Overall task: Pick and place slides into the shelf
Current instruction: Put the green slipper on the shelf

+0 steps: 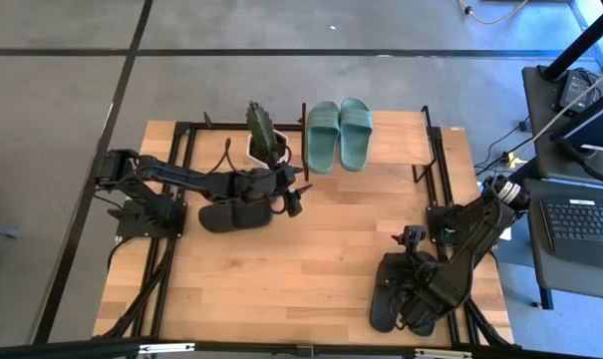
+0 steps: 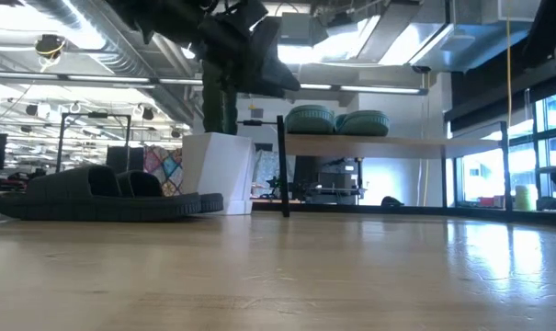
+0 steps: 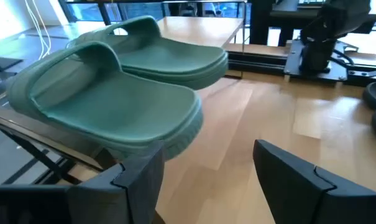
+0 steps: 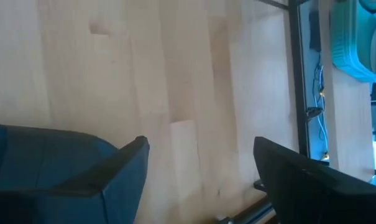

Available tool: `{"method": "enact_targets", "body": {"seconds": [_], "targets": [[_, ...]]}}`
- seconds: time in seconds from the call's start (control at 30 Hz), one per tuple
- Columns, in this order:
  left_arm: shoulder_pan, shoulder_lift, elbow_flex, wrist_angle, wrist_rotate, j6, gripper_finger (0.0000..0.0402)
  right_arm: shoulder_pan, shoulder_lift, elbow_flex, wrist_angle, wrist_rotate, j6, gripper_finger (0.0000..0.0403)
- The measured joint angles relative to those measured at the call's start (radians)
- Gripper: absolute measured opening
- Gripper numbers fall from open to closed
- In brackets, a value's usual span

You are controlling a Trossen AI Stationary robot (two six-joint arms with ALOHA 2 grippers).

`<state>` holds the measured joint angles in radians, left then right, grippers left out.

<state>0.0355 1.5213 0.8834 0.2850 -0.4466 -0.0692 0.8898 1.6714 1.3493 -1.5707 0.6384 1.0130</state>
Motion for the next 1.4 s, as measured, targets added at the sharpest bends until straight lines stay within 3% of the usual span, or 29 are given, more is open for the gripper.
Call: {"method": "enact_targets", "body": {"seconds": [0.23, 1.2, 1.4], "targets": [[0.045, 0.062, 0.001, 0.005, 0.05, -0.017, 0.0235, 0.0, 0.0, 0.0, 0.0, 0.023, -0.018, 0.0289], [0.113, 0.073, 0.003, 0.068, 0.064, -0.029, 0.0235, 0.0, 0.0, 0.0, 0.0, 0.042, -0.019, 0.0289], [0.133, 0.126, 0.022, 0.09, 0.068, -0.034, 0.0235, 0.0, 0.0, 0.0, 0.001, 0.042, -0.019, 0.0289]]}}
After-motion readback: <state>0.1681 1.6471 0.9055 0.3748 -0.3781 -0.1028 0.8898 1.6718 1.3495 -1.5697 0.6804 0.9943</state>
